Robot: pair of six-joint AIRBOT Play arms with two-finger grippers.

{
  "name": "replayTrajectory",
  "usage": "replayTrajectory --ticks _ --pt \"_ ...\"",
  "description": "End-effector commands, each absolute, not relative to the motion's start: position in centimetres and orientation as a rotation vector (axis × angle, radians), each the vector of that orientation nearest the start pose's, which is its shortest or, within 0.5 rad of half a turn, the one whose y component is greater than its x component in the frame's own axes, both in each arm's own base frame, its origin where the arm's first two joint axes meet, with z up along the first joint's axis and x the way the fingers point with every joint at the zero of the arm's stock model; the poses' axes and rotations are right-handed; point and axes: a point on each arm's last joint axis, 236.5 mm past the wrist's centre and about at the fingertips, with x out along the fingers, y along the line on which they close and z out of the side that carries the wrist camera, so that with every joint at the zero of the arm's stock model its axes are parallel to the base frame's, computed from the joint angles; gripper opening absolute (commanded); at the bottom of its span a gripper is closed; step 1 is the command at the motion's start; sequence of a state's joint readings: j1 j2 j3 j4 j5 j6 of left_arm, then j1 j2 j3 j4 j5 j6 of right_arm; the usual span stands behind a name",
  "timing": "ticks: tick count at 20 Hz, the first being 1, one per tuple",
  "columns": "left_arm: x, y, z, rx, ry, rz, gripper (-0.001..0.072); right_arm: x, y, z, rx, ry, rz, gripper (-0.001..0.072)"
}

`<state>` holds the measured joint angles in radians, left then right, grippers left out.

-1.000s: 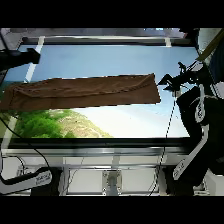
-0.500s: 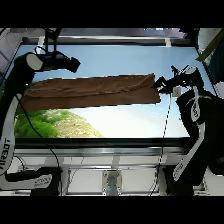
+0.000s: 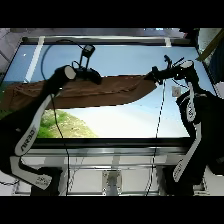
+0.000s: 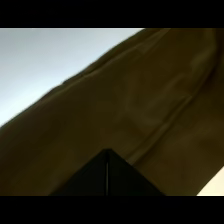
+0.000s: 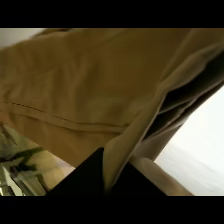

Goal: Fold the clothes and pants, and hang the long-sleeved shirts on hangers.

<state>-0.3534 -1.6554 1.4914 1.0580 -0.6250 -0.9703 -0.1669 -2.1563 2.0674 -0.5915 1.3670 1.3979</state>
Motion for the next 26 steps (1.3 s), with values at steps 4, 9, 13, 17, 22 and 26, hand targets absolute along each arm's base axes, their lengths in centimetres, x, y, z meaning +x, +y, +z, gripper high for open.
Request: replayTrajectory --ticks 4,9,13,17,22,26 --pt "47.2 -33.5 -6.7 -0.029 0.983 -0.726 0.0018 59.9 14.1 13.5 0.9 0.836 0.735 0.0015" --pt "47.4 -32.9 -6.5 -0.051 0.992 -0.71 0.0019 58.2 21.4 15.6 0.826 0.821 0.832 0.0014" --pt "52.3 -22.3 0.9 -0.145 0.89 -0.565 0.0018 55.7 27.7 14.1 0.705 0.878 0.896 0.0014" --pt "53.7 -8.3 9.3 -0.227 0.771 -0.372 0.0019 53.1 34.4 10.2 0.499 0.938 0.879 0.0013" --pt "51.2 2.0 15.6 -0.264 0.676 -0.214 0.0018 50.5 44.2 6.6 0.407 0.881 0.91 0.0013" --pt "50.0 3.4 16.4 -0.253 0.681 -0.203 0.0019 48.7 49.1 2.7 0.41 0.89 0.922 0.0011"
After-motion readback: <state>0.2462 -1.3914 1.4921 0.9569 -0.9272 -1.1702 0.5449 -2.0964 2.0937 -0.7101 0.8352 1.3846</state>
